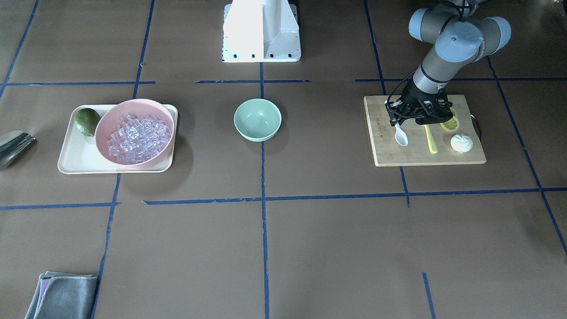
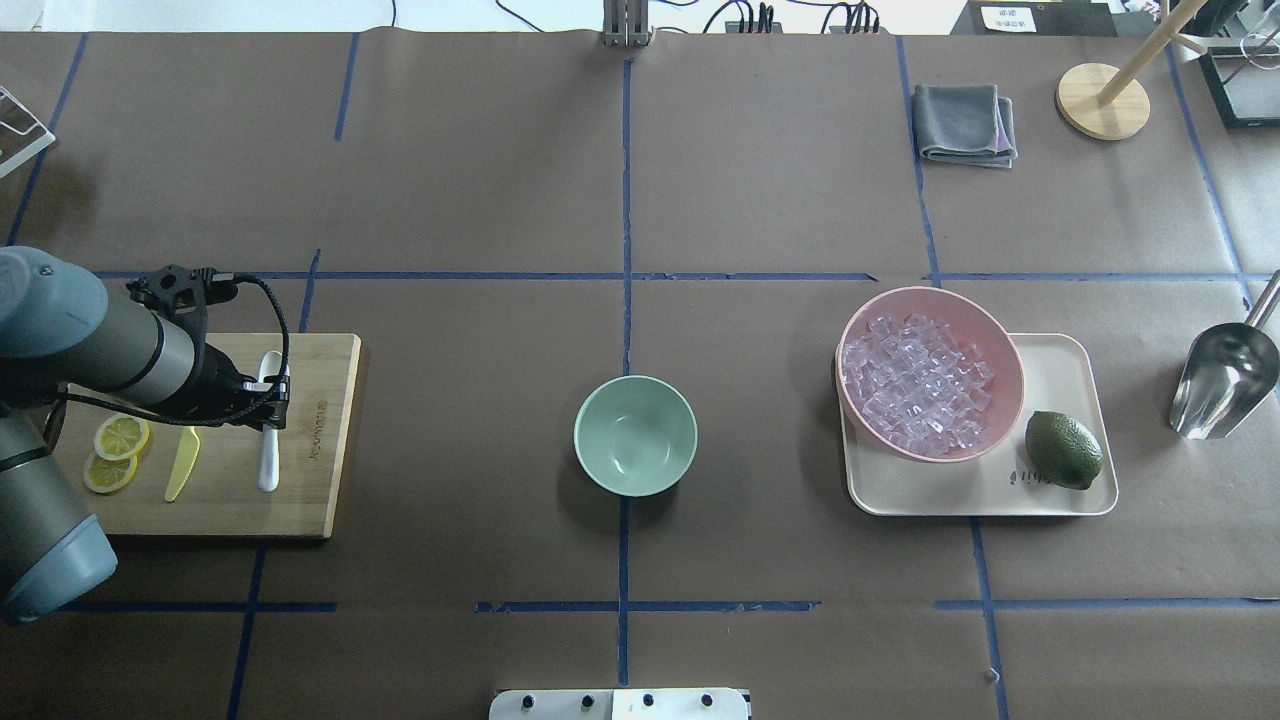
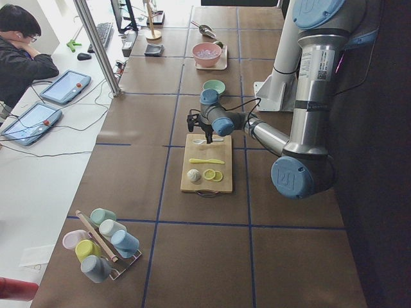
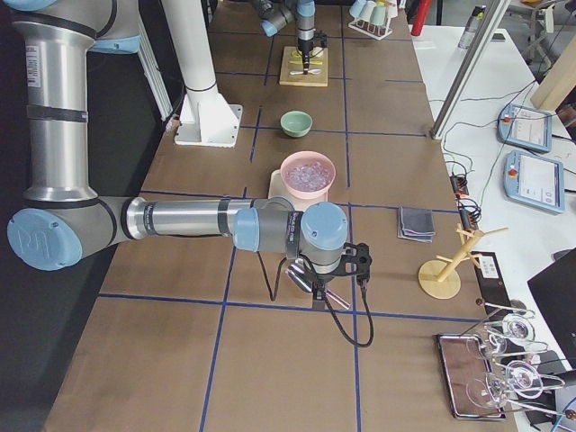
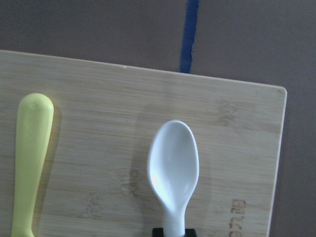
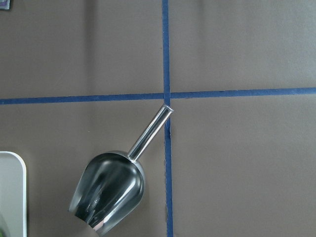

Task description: Put spoon and ice into bowl

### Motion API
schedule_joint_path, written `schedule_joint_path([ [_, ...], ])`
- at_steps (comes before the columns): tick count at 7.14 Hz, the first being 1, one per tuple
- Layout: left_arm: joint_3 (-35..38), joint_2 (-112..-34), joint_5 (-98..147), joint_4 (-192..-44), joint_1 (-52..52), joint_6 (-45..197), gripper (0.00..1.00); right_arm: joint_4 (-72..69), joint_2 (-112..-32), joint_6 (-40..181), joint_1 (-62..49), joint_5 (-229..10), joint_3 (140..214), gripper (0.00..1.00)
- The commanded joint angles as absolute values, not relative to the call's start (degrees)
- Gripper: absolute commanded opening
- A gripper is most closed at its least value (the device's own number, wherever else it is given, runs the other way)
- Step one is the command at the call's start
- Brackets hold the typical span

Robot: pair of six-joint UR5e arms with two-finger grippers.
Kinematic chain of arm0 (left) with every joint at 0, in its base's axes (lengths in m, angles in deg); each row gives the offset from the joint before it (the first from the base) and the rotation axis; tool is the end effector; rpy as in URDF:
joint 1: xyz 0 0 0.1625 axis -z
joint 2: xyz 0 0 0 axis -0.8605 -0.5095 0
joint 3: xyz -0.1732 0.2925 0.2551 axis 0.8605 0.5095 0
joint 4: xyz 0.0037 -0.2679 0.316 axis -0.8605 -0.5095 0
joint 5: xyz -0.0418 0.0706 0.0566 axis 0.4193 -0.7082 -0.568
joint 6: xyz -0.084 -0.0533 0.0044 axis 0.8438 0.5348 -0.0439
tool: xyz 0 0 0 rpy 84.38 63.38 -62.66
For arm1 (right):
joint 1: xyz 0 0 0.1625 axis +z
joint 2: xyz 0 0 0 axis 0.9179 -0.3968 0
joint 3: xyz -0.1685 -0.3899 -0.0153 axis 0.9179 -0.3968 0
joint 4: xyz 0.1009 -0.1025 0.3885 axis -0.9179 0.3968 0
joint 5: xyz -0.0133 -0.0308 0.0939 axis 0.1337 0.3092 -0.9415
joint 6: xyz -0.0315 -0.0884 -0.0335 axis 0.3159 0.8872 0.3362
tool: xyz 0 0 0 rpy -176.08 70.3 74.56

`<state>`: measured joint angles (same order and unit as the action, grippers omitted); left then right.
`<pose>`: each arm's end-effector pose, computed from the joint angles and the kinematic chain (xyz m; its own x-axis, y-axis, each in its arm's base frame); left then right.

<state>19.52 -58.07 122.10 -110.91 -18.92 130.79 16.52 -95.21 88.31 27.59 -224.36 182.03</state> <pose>0.3463 -0.4070 0.4223 0.6303 -0.1375 -0.7640 0.1017 0.9903 -0.0944 0.0936 -0.4616 0.6213 0.6696 0.0322 0.7420 -0.0620 0.9980 0.0126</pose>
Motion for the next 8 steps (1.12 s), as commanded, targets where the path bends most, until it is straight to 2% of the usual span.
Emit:
schedule_joint_path([
  [1,26.02,-65.36,124.96,-95.15,-16.74,130.77,0.00,16.43,-94.45,88.21,26.55,-223.56,182.76,1.00],
  [2,25.87,-71.42,124.96,-89.58,-16.83,132.08,0.00,16.34,-94.53,88.12,25.41,-222.86,184.07,1.00],
  [5,23.16,-82.95,124.35,-88.73,-23.75,143.75,0.00,17.04,-91.83,80.06,20.67,-223.13,190.12,1.00],
  [7,15.72,-91.48,124.00,-88.64,-27.01,145.61,0.00,16.35,-91.81,77.42,18.99,-223.99,190.93,1.00],
  [8,14.03,-93.08,121.38,-89.25,-28.94,145.97,0.00,16.34,-91.37,70.87,15.24,-223.65,193.46,0.99],
])
